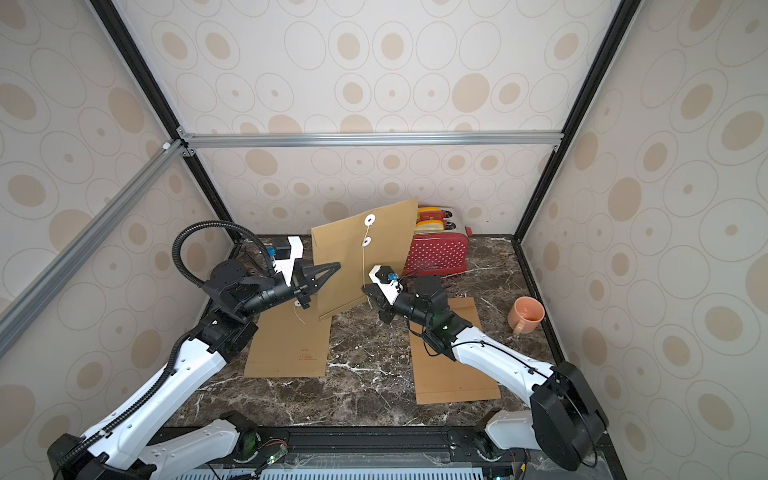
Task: Close the mouth of the file bag
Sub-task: Close the file bag.
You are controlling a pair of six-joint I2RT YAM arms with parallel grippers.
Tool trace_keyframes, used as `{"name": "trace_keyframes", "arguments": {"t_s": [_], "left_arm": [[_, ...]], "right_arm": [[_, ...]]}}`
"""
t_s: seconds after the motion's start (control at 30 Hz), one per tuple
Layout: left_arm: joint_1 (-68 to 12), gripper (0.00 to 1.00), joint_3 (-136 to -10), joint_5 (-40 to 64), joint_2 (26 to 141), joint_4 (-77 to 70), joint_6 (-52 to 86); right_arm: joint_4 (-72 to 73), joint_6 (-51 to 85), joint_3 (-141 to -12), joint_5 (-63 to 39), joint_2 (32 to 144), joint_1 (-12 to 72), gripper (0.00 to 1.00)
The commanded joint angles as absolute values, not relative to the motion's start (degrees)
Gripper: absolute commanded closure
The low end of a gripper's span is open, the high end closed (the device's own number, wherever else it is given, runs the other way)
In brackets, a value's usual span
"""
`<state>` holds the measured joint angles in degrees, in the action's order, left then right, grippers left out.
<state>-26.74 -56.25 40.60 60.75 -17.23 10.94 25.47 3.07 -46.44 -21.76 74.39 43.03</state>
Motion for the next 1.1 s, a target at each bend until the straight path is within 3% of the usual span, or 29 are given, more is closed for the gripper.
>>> {"name": "trace_keyframes", "arguments": {"t_s": [0.0,0.67,1.07], "left_arm": [[-26.72,1.00,-57.04,41.59,62.82,-24.71,19.44],[-26.76,1.00,-58.44,46.57,68.23,-31.51,31.44],[-26.73,1.00,-63.14,56.69,75.02,-43.71,50.11]], "right_arm": [[22.21,6.90,-47.64,-21.45,72.36,43.51,1.00],[18.18,10.79,-50.19,-16.44,71.84,51.33,1.00],[15.78,13.44,-47.34,-10.95,67.45,51.18,1.00]]}}
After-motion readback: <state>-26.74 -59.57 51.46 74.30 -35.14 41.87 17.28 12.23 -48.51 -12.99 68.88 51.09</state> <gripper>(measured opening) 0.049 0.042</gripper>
